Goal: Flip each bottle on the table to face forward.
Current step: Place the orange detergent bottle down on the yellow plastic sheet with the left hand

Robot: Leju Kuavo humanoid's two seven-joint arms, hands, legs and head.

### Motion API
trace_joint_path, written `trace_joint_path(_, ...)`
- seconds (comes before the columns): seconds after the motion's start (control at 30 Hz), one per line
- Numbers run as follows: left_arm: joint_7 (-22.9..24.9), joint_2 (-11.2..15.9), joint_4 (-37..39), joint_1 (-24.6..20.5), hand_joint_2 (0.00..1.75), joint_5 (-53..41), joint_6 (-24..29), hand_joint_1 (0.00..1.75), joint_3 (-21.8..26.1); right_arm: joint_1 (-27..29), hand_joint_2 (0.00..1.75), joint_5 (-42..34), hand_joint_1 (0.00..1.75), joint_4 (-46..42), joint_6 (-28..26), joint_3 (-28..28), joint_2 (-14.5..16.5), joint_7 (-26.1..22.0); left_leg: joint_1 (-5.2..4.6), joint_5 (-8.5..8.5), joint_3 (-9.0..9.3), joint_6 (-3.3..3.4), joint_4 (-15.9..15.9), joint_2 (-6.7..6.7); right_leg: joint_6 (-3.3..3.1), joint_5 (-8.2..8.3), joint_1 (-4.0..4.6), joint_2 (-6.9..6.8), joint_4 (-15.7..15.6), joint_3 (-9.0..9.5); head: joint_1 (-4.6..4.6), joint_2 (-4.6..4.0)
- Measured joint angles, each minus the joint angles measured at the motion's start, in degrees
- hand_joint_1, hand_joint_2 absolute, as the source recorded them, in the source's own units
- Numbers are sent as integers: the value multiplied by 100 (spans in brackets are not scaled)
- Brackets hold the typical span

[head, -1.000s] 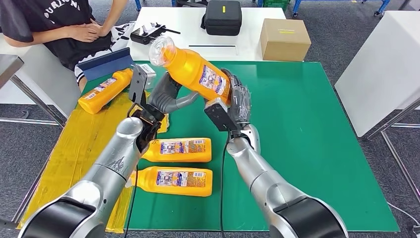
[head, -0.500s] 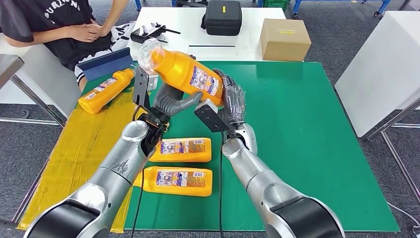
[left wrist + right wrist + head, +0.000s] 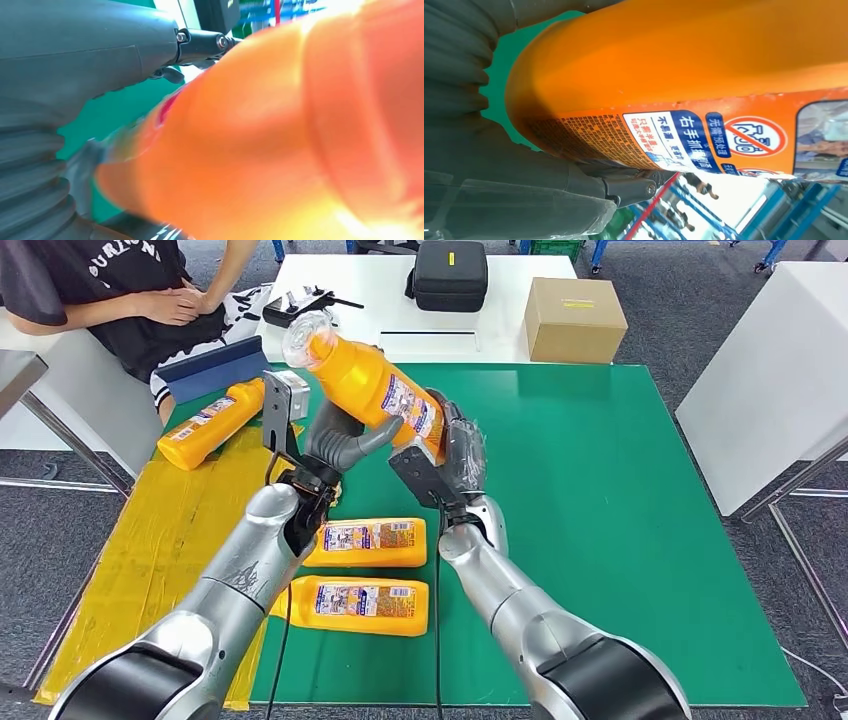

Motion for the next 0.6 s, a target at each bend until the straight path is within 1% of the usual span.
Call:
trace_joint_path(0.1, -92, 0, -73, -23, 175, 19, 323, 0, 25, 13, 175, -359, 175, 25, 70, 395, 5, 50, 0, 0, -1, 0, 0, -1, 0, 0, 0, -3, 0, 0, 0, 0)
trace_joint_path(0.2, -124, 1, -171, -32, 175, -13, 511, 0, 51, 25, 175, -639, 175, 27, 165, 713, 4, 74, 1, 0, -2, 0, 0, -1, 0, 0, 0, -2, 1, 0, 0, 0)
trace_joint_path(0.37, -126, 1, -267, -24, 175, -35, 620, 0, 88, 20, 175, -928, 175, 27, 172, 1174, 2, 142, 1, 0, -1, 0, 0, 0, 0, 0, -1, -2, 0, 0, 0, 0)
trace_joint_path(0.6, -115, 2, -269, -24, 175, -36, 624, 0, 165, -2, 175, -1028, 175, 27, 61, 1547, -4, 170, 0, 0, -1, 0, 0, 0, 0, 0, -1, -2, 0, 0, 0, 0)
